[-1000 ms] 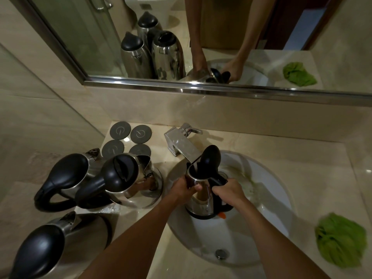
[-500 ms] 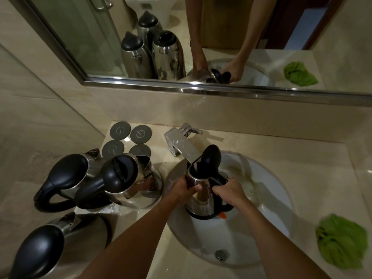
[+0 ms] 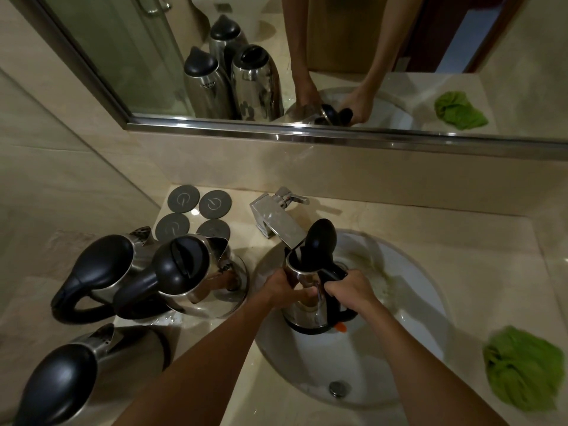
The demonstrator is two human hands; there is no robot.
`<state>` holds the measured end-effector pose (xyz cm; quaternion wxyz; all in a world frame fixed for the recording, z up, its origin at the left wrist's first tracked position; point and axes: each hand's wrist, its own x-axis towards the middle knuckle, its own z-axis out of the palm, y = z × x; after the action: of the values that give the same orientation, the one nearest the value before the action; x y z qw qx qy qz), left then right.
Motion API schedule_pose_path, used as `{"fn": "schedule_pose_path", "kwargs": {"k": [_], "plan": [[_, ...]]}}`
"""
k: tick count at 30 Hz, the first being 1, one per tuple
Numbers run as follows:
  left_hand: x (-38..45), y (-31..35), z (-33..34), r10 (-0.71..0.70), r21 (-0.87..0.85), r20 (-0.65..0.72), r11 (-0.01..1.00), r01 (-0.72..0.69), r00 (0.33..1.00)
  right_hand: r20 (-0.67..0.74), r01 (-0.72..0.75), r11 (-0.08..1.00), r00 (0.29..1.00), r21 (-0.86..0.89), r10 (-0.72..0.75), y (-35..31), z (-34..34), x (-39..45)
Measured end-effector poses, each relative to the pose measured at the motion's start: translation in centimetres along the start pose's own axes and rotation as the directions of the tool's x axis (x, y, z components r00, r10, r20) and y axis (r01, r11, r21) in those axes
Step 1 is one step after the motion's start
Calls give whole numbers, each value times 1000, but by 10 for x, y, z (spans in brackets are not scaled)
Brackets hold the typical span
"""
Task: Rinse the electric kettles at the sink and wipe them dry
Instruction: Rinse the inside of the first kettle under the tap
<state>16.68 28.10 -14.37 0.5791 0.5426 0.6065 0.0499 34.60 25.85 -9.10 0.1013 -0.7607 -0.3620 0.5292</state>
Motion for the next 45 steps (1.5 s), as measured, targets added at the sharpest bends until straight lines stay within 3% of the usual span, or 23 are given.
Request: {"fn": "schedule_pose_path", "kwargs": {"k": [6,45], "plan": [[2,2,15,-67,18,-105,997,69,992,-14,21,1000,1000,-5,-22,-2,-3,-1],[19,-14,15,-88,25,-73,996,90,993,-25,1,1000,1000,22,-1,1,-3,2]]}}
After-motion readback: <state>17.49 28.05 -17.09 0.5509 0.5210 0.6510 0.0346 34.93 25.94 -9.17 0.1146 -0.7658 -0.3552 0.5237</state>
